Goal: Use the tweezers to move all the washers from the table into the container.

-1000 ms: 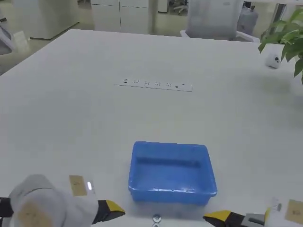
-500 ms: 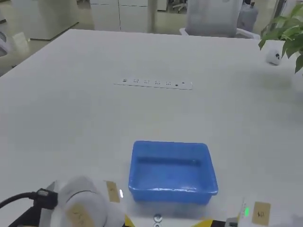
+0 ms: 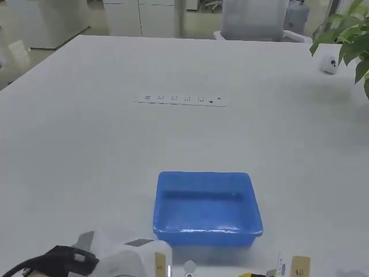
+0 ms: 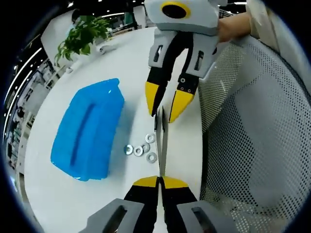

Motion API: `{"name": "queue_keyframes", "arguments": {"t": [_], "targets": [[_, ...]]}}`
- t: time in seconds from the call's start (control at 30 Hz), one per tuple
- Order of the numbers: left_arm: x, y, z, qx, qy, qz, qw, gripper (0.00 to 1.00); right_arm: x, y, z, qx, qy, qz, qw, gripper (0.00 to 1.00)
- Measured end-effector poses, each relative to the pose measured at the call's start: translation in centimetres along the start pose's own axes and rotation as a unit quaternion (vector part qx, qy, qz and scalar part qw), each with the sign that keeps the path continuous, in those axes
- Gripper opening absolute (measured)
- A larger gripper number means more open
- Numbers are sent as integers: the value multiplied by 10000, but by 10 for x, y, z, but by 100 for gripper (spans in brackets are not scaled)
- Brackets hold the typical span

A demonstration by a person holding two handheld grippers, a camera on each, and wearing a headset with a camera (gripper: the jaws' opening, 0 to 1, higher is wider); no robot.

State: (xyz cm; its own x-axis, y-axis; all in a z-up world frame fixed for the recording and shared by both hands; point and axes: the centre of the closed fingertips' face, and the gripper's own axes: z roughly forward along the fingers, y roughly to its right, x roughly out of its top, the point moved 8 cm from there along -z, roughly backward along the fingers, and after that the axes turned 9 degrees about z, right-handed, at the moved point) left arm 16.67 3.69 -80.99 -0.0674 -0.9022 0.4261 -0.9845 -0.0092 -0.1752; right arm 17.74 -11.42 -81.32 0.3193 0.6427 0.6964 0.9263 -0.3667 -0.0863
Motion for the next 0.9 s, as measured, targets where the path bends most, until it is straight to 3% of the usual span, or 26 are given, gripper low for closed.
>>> {"name": "queue_keyframes", "arguments": {"t": [0.17, 0.43, 0.7, 0.9], "targets": [[3, 1, -8, 73, 87, 220, 9997, 0, 0, -1, 0, 12, -25, -56, 10000, 13], [14, -1, -32, 166, 333, 335, 9987, 0, 2, -7, 2, 116, -29, -193, 9997, 13], [33, 1, -59, 199, 558, 530, 9968, 0, 6, -12, 3, 227, 0, -363, 9991, 11], [46, 2, -72, 139, 610, 711, 9955, 0, 10, -17, 6, 347, 105, -408, 9985, 8]]}}
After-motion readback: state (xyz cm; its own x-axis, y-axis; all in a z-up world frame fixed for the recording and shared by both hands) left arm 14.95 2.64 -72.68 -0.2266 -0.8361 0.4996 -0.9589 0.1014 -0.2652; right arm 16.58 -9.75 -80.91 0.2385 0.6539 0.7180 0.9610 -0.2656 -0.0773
